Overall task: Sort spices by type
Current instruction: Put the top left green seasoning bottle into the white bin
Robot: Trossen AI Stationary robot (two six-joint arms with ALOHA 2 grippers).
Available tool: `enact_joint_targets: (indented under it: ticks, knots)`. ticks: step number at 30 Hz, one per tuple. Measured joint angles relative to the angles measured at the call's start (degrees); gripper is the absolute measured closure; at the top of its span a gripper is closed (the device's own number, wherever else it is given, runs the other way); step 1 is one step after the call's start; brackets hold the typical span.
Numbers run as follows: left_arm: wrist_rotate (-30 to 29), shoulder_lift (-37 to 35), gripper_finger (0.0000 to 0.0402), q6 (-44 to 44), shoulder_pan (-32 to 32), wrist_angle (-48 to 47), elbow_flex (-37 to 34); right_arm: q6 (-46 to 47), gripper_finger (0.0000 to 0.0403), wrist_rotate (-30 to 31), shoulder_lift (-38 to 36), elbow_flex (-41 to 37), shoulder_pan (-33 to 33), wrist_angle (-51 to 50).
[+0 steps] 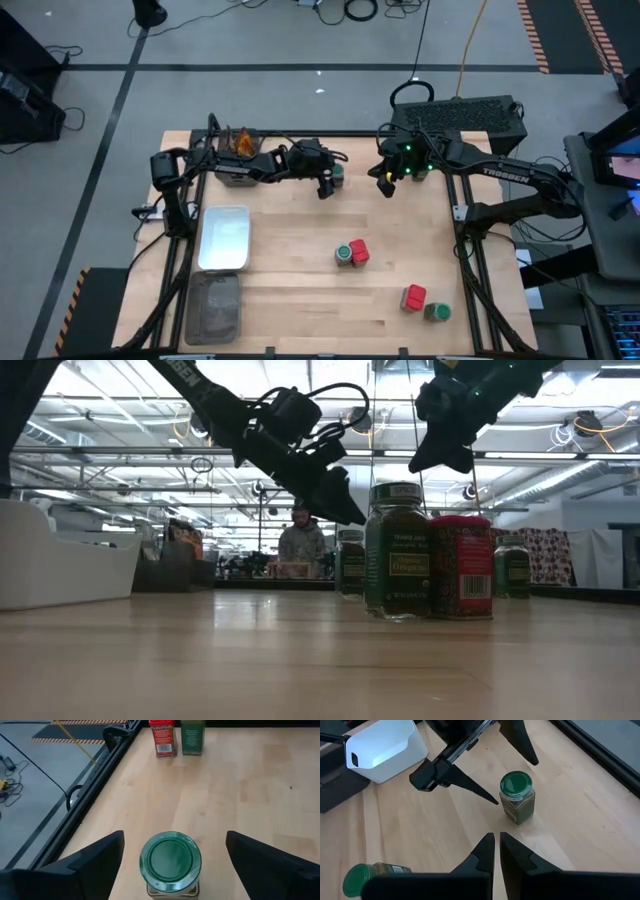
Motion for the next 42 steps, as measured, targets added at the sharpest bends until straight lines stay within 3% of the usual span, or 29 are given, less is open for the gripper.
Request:
enact_joint_targets:
  ticks: [15,26,42]
  knots:
    - [1.8,4.3,0.0040,-3.1,0.9,1.5,0.1,-1.1,0.0394,0.0,0.3,0.0,0.0,2.3]
    - [1.7,4.2,0.0043,-3.1,0.9,2.7,0.2,-3.3,0.0394,0.1,5.1,0.0,0.0,6.9]
    - [1.4,4.2,0.0131,-3.2,0.9,1.9,0.2,-3.7,0.0394,0.0,6.0,0.0,0.0,7.4]
